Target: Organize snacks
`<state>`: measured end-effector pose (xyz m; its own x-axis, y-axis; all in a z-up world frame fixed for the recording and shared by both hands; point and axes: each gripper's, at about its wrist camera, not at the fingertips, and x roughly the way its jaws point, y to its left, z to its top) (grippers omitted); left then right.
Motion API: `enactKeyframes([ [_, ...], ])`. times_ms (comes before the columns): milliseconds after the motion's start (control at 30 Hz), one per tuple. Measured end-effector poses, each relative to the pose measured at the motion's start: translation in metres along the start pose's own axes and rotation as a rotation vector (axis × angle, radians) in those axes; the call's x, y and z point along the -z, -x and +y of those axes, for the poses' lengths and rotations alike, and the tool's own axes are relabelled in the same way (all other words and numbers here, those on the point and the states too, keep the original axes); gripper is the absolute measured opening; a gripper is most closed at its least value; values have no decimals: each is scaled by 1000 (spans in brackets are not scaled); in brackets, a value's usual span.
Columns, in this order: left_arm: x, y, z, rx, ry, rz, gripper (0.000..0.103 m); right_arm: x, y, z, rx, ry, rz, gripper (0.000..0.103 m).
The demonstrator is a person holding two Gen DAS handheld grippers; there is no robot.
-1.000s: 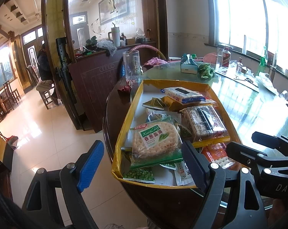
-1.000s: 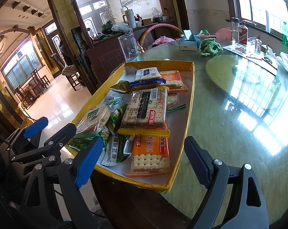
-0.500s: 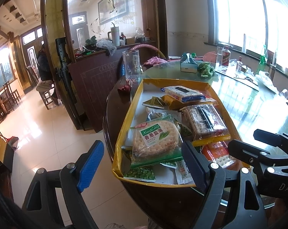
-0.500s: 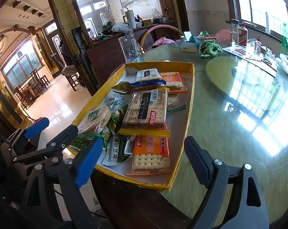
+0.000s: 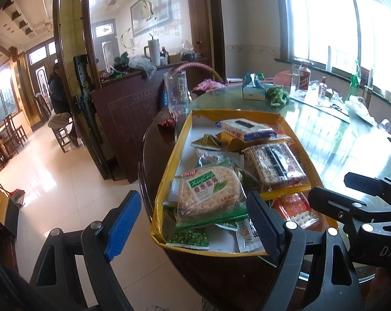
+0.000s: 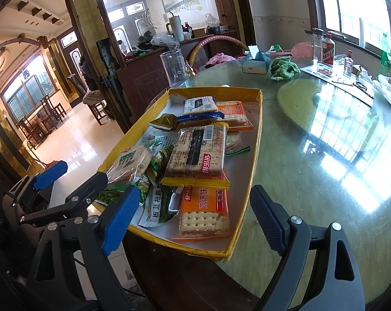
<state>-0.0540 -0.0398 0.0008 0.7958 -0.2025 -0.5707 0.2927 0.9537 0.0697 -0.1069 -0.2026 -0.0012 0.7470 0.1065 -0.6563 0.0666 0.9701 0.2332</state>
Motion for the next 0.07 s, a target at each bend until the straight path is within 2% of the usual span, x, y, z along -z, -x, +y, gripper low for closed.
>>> enactKeyframes([
  [67,-1,1,1,-5,0,-20,83,-1,0,1,2,2,-2,87],
])
